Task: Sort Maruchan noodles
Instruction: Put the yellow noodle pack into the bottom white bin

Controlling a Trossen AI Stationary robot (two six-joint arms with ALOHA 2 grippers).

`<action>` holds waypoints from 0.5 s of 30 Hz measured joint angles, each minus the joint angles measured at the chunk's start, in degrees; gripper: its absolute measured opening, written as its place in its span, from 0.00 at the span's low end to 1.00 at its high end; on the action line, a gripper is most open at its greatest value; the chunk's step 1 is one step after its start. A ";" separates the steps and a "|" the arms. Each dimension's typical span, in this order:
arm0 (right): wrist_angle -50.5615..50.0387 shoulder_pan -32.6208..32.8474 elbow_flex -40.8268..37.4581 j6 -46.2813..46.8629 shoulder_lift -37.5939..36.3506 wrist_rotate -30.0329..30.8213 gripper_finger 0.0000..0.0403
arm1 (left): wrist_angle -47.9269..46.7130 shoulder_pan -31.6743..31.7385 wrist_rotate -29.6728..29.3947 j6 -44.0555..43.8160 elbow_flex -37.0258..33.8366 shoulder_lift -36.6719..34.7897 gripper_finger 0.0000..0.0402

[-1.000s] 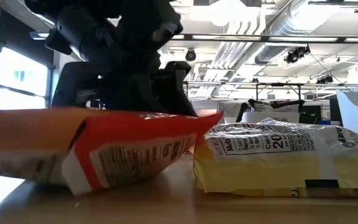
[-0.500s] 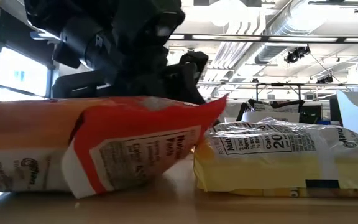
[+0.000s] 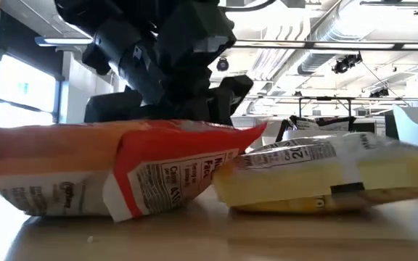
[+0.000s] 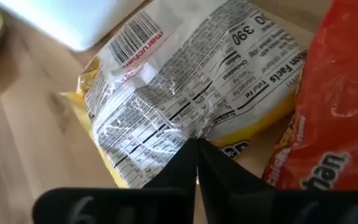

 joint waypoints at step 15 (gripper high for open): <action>0.28 -0.96 0.00 -3.77 -1.61 6.13 0.00 | -12.26 4.55 0.15 -5.40 0.08 -7.07 0.09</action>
